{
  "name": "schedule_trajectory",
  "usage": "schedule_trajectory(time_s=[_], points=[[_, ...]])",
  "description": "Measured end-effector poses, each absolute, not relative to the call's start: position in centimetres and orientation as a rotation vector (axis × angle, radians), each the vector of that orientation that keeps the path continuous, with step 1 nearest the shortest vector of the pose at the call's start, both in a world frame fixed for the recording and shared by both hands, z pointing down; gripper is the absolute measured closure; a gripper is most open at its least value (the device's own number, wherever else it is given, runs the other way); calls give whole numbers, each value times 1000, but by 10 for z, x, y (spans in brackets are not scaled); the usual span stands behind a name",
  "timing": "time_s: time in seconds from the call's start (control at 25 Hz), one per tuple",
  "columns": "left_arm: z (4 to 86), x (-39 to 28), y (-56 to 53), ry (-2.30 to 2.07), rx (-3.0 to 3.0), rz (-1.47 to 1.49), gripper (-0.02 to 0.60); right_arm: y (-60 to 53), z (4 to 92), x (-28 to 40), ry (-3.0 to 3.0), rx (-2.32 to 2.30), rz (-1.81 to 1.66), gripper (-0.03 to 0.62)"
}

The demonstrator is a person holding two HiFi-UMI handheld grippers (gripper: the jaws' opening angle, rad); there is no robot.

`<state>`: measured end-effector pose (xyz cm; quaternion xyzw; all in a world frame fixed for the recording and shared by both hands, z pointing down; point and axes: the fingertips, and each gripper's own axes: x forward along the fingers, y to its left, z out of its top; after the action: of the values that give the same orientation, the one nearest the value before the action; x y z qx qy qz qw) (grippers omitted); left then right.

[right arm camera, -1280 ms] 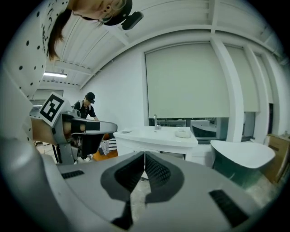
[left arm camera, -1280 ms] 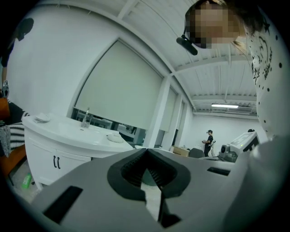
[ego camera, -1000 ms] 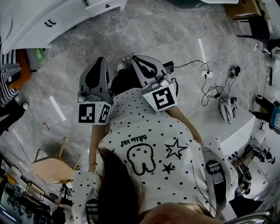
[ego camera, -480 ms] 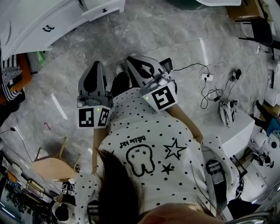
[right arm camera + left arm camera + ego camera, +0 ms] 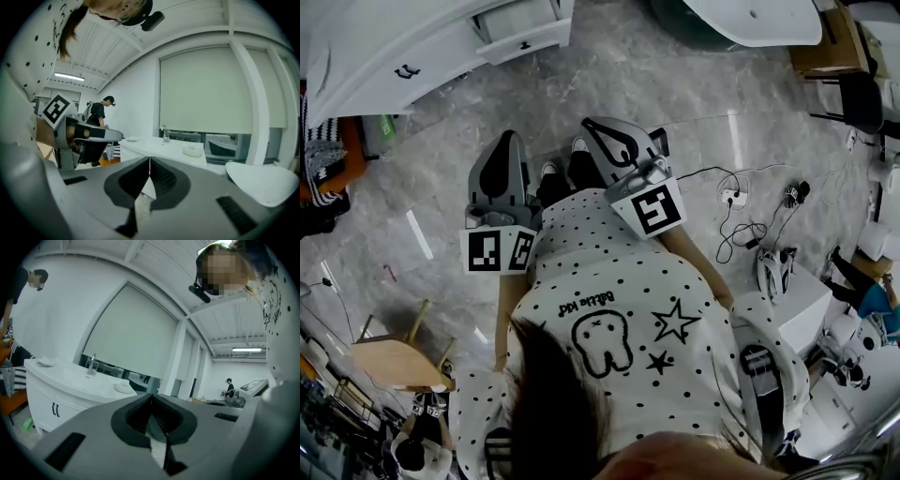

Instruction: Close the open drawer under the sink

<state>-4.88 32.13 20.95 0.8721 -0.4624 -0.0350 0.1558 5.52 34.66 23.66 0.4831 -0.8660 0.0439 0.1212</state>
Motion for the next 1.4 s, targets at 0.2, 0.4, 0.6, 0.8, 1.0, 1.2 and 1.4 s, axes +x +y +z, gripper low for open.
schedule_trajectory(time_s=[0.2,0.4,0.6,0.8,1.0,1.2,1.4], points=[[213,-39,305,-1374,2470,-117,575,327,242,70,-2540,1368,117,579],[218,-30,294,-1407,2437,-130,575,315,245,86,-2537,1362,105,579],[217,-18,289,-1403,2434,-129,574,309,244,98,-2541,1364,102,579],[216,-13,280,-1397,2439,-124,574,301,244,101,-2548,1368,108,579],[217,-17,258,-1384,2446,-117,575,282,248,97,-2537,1375,117,579],[220,-33,224,-1363,2441,-121,575,251,251,84,-2509,1392,128,579],[218,-53,189,-1343,2436,-105,575,220,245,68,-2487,1421,142,579]])
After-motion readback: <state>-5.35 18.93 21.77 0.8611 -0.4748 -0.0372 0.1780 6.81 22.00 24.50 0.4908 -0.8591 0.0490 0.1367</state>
